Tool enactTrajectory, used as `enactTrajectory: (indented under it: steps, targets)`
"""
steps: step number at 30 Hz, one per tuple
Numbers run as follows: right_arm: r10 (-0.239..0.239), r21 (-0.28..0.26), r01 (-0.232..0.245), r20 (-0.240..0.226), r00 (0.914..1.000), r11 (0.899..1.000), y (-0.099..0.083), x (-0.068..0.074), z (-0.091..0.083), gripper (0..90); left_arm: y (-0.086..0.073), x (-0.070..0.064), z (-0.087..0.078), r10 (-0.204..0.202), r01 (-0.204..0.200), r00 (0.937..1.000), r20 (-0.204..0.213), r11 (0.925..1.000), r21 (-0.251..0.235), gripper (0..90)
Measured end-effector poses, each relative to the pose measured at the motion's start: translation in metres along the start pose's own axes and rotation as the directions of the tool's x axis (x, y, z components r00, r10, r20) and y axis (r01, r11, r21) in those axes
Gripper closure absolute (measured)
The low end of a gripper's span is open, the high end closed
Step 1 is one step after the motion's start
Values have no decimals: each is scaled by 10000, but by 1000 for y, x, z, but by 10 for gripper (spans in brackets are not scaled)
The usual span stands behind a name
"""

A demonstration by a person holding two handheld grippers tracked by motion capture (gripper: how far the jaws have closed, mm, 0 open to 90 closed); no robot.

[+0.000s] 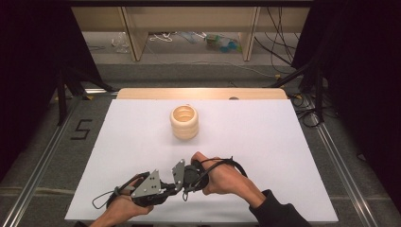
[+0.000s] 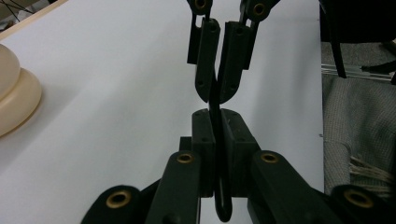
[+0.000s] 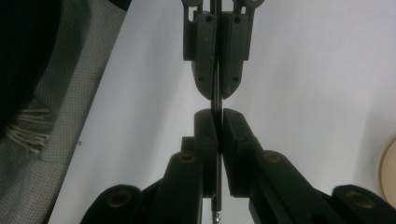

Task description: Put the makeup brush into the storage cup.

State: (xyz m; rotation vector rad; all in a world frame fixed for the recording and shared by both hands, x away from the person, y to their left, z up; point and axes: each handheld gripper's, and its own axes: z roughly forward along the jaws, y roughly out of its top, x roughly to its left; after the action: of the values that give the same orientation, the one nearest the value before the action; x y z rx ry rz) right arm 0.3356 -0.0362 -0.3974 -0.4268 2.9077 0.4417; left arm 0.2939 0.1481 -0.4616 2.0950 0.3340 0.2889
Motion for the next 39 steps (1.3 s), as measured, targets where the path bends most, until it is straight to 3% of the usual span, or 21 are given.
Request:
enactTrajectory:
  steps: [3,5,8,12,13,14,18,21,23,24,25,27,28,29,30,31,33,34,36,38,39]
  targets:
    - [441,-125,-438,308,9985,9990,-1,-1,-4,754,0,1,-1,-24,23,10000,-86,10000,-27,849]
    - [10,-334,5,451,9990,9994,-2,-4,-10,685,0,3,-3,-108,104,9997,-203,9998,-175,849]
    - [402,-558,-353,885,9953,9978,-7,-7,-23,628,1,6,-8,-178,165,9989,-443,9995,-280,849]
    - [1530,-1127,-1375,1434,9778,9841,-17,-11,-38,526,-1,9,-10,-524,483,9958,-746,9972,-566,849]
    - [1548,-1410,-1327,1596,9750,9811,-19,-14,-40,505,-1,10,-11,-583,534,9948,-838,9968,-595,849]
    - [1860,-1715,-1551,1825,9655,9729,-21,-15,-43,470,-1,11,-12,-606,552,9935,-966,9968,-581,849]
    - [3296,-2968,-2632,2014,9224,9179,-24,-17,-50,399,-3,15,-13,-1046,953,9870,-1223,9923,-797,848]
    - [4279,-3801,-3370,1852,8847,8613,-27,-19,-53,378,-5,18,-14,-1274,1151,9795,-1557,9896,-857,848]
    - [4948,-4204,-3948,1593,8543,8169,-31,-19,-52,350,-5,20,-16,-1365,1203,9750,-1753,9877,-1003,848]
    - [5380,-4378,-4303,1556,8285,7894,-34,-19,-51,321,-5,21,-17,-1360,1187,9731,-1860,9878,-1013,848]
    - [5579,-4424,-4470,1570,8150,7775,-36,-19,-51,314,-5,21,-17,-1423,1231,9709,-1926,9865,-1081,848]
    - [5773,-4485,-4622,1594,8008,7650,-40,-18,-50,302,-5,22,-18,-1447,1235,9690,-2001,9857,-1150,848]
    - [5958,-4553,-4768,1599,7870,7520,-42,-18,-50,286,-5,21,-18,-1618,1381,9648,-2072,9826,-1242,848]
    - [6108,-4615,-4881,1602,7754,7408,-44,-17,-51,281,-4,23,-19,-1414,1169,9673,-2107,9853,-1244,848]
    - [6268,-4753,-4963,1623,7621,7265,-47,-17,-52,280,-4,22,-19,-1697,1426,9616,-2157,9804,-1358,848]
    - [6453,-4857,-5136,1470,7497,7073,-49,-17,-54,274,-4,23,-20,-1559,1265,9630,-2198,9817,-1425,848]
    - [6742,-5071,-5363,1279,7274,6748,-54,-16,-56,254,-4,22,-21,-1785,1440,9564,-2311,9768,-1587,847]
    - [6922,-5170,-5530,1124,7128,6534,-55,-15,-57,253,-4,23,-21,-1737,1371,9566,-2341,9768,-1645,848]
    - [7171,-5367,-5779,756,6928,6148,-59,-14,-54,252,-4,23,-22,-1918,1508,9513,-2413,9724,-1783,848]
    - [7396,-5296,-6083,550,6709,5912,-61,-11,-50,252,-4,23,-22,-2046,1611,9473,-2464,9694,-1852,847]
    - [7411,-5290,-6108,524,6694,5891,-62,-10,-48,252,-4,24,-23,-1995,1537,9473,-2505,9695,-1908,848]
